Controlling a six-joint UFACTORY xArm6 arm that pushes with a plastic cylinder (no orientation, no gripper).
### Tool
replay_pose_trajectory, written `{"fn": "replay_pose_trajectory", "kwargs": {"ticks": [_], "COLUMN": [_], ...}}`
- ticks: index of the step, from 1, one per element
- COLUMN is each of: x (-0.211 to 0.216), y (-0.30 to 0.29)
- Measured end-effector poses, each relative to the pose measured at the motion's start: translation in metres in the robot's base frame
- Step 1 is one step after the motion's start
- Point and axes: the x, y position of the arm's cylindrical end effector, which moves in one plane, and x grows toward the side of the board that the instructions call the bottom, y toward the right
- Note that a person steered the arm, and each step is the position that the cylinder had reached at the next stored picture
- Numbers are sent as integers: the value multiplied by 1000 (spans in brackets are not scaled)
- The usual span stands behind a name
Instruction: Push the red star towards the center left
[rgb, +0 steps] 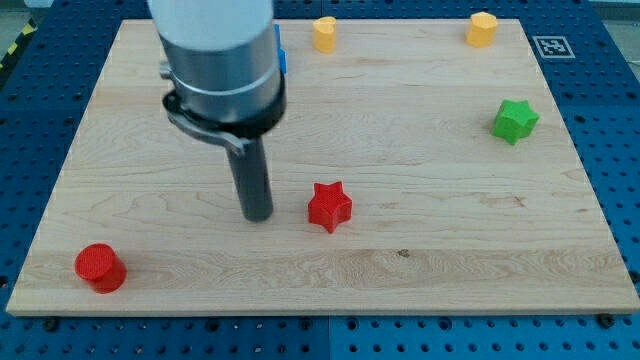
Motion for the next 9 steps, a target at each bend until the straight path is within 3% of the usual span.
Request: {"fn": "replay_pose_trajectory", "kwargs": {"ticks": [2,6,9], "x": [42,-4,-19], "y": [109,91,23]}}
